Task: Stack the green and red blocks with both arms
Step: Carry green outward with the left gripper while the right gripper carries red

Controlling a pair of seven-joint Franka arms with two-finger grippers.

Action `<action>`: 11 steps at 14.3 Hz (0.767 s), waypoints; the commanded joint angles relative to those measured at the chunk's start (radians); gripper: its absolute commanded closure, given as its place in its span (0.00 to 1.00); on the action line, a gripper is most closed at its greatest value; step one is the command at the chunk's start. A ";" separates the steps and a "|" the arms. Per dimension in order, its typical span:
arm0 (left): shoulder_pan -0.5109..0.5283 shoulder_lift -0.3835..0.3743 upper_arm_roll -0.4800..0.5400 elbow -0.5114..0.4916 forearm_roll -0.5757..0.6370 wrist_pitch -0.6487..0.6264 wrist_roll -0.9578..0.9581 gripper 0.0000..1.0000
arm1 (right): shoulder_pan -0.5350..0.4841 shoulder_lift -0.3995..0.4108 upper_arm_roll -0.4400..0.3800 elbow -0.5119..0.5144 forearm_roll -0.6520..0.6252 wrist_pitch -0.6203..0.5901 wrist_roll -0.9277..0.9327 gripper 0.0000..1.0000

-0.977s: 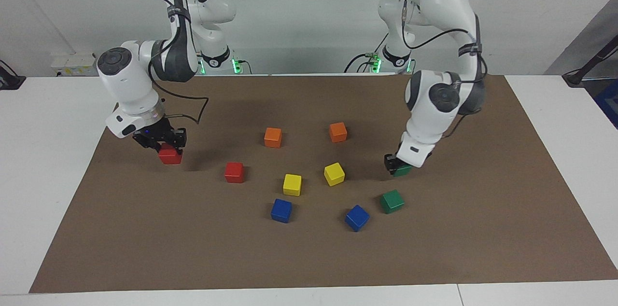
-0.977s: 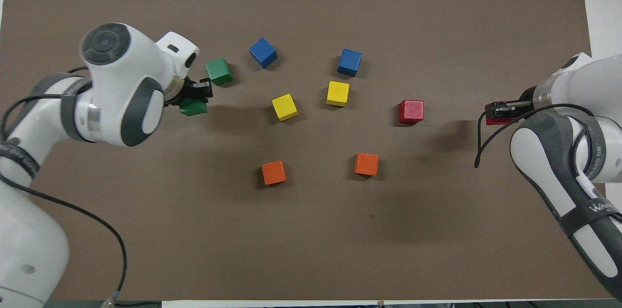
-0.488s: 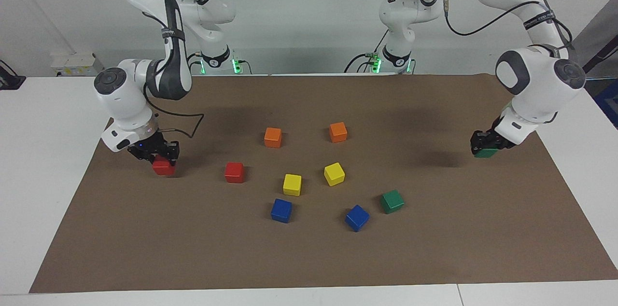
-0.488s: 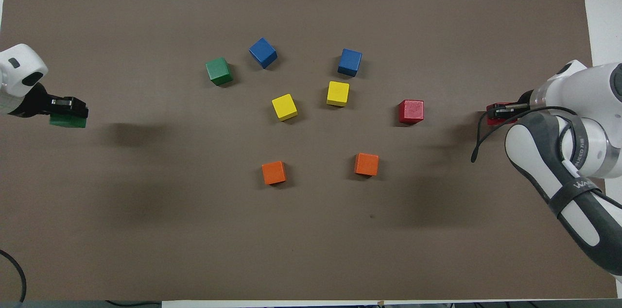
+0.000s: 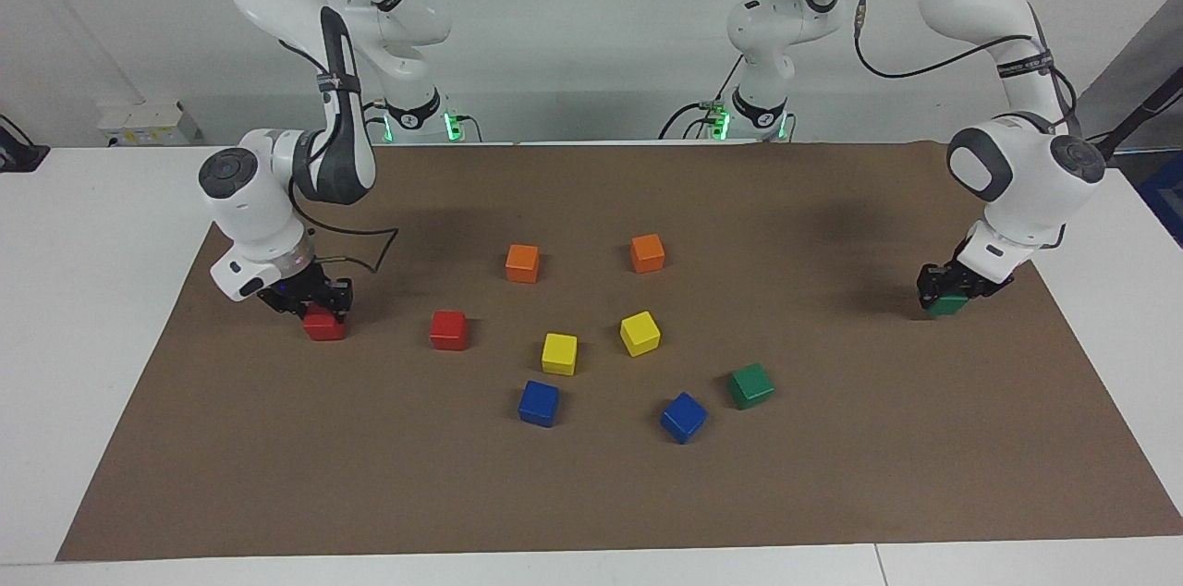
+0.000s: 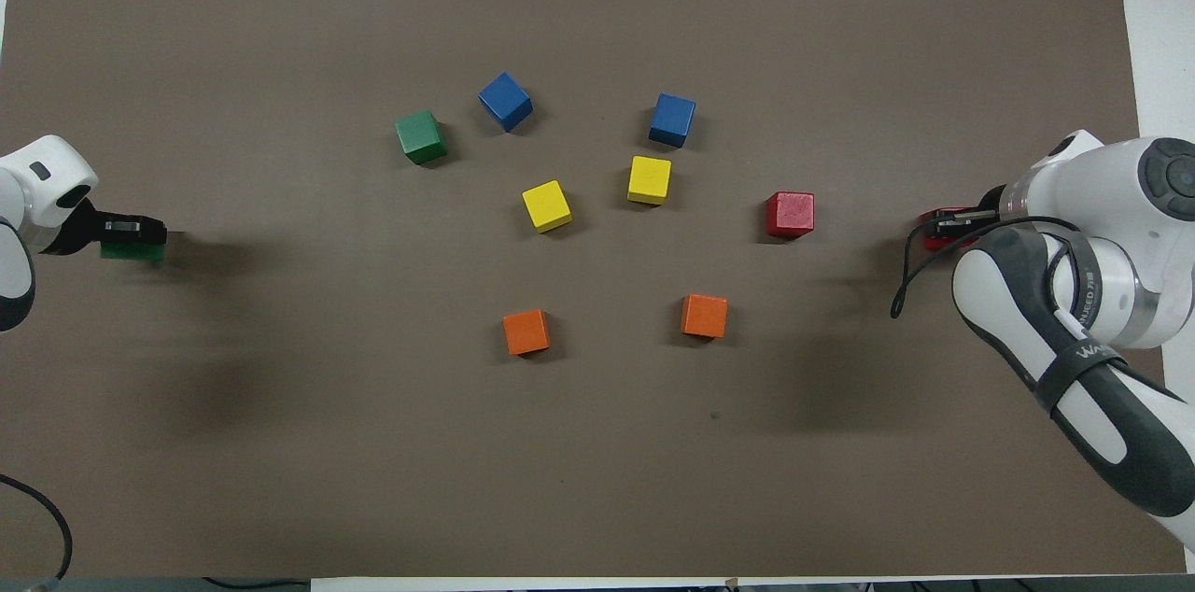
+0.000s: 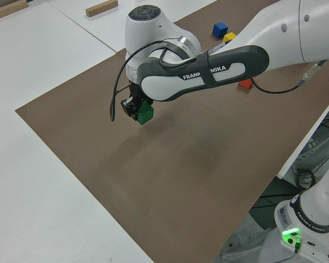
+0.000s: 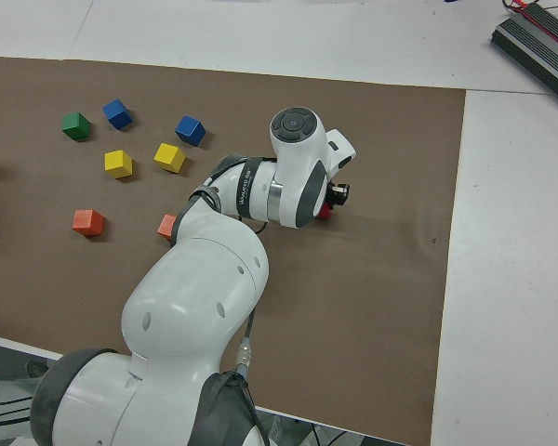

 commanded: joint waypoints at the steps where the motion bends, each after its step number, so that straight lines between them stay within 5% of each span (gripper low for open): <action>1: 0.004 0.017 -0.012 -0.008 0.003 0.051 -0.051 1.00 | -0.018 0.001 0.010 -0.022 0.005 0.037 -0.026 0.68; 2: -0.001 0.018 -0.012 -0.014 0.003 0.066 -0.063 1.00 | -0.018 0.001 0.010 -0.022 0.005 0.037 -0.025 0.48; 3: -0.005 0.020 -0.012 -0.026 0.003 0.088 -0.065 1.00 | -0.018 0.001 0.010 -0.019 0.005 0.034 -0.023 0.01; 8: -0.010 0.032 -0.011 -0.040 0.006 0.129 -0.053 1.00 | 0.022 -0.054 0.016 0.094 0.005 -0.162 0.000 0.00; 9: -0.012 0.031 -0.012 -0.038 0.008 0.128 -0.050 0.78 | 0.028 -0.058 0.018 0.131 0.005 -0.202 0.006 0.00; 10: -0.016 0.031 -0.012 -0.038 0.008 0.126 -0.048 0.28 | 0.036 -0.059 0.026 0.161 0.005 -0.236 0.006 0.00; 11: -0.018 0.031 -0.012 -0.034 0.008 0.119 -0.047 0.00 | 0.037 -0.064 0.030 0.180 0.005 -0.259 0.009 0.00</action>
